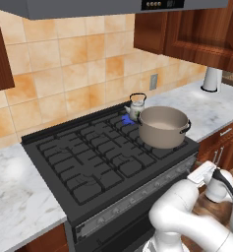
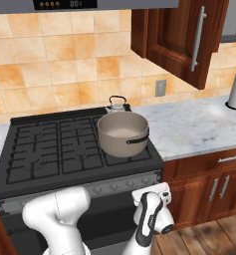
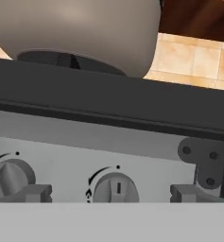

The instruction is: Pick the kettle from the cabinet and place it on a stove burner. Then pick the pot from the counter and place it on another stove burner. Finally, turn both burners on.

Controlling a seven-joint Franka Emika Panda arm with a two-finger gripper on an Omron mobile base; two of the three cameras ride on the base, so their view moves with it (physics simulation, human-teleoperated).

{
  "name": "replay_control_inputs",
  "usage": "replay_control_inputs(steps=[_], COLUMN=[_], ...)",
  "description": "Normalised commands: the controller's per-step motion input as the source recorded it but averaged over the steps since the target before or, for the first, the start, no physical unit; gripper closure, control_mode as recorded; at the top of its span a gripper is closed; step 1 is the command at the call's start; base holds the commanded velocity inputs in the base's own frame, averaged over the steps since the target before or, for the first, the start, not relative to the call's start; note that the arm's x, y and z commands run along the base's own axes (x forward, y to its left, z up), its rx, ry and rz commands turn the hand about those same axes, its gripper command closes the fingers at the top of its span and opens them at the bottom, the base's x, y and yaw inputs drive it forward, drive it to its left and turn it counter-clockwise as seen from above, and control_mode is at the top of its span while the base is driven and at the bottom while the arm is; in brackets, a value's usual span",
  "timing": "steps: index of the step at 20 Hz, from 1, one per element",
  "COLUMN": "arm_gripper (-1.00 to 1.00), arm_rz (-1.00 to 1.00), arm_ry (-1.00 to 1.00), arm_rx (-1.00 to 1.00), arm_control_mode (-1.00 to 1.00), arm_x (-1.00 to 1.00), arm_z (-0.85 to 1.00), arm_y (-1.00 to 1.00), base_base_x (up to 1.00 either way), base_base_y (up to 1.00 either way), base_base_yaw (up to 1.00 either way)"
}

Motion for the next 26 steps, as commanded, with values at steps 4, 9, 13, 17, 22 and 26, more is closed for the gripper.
replay_control_inputs(steps=[4, 9, 13, 17, 22, 26], arm_gripper=[-1.0, -1.0, -1.0, -1.0, -1.0, -1.0], arm_rz=[0.05, 0.04, 0.05, 0.05, 0.05, 0.06], arm_ry=[0.0, 0.0, 0.0, 0.0, 0.0, 0.0], arm_rx=[0.06, 0.08, 0.07, 0.05, 0.04, 0.04], arm_control_mode=[-1.0, -1.0, -1.0, -1.0, -1.0, -1.0], arm_x=[0.1, 0.12, 0.1, 0.03, 0.03, 0.06], arm_z=[-0.16, -0.07, -0.03, -0.05, -0.08, -0.08], arm_y=[-0.02, -0.07, -0.04, 0.0, 0.0, 0.0], base_base_x=[0.0, 0.0, 0.0, 0.0, 0.0, 0.0], base_base_y=[0.0, 0.0, 0.0, 0.0, 0.0, 0.0], base_base_yaw=[0.0, 0.0, 0.0, 0.0, 0.0, 0.0])
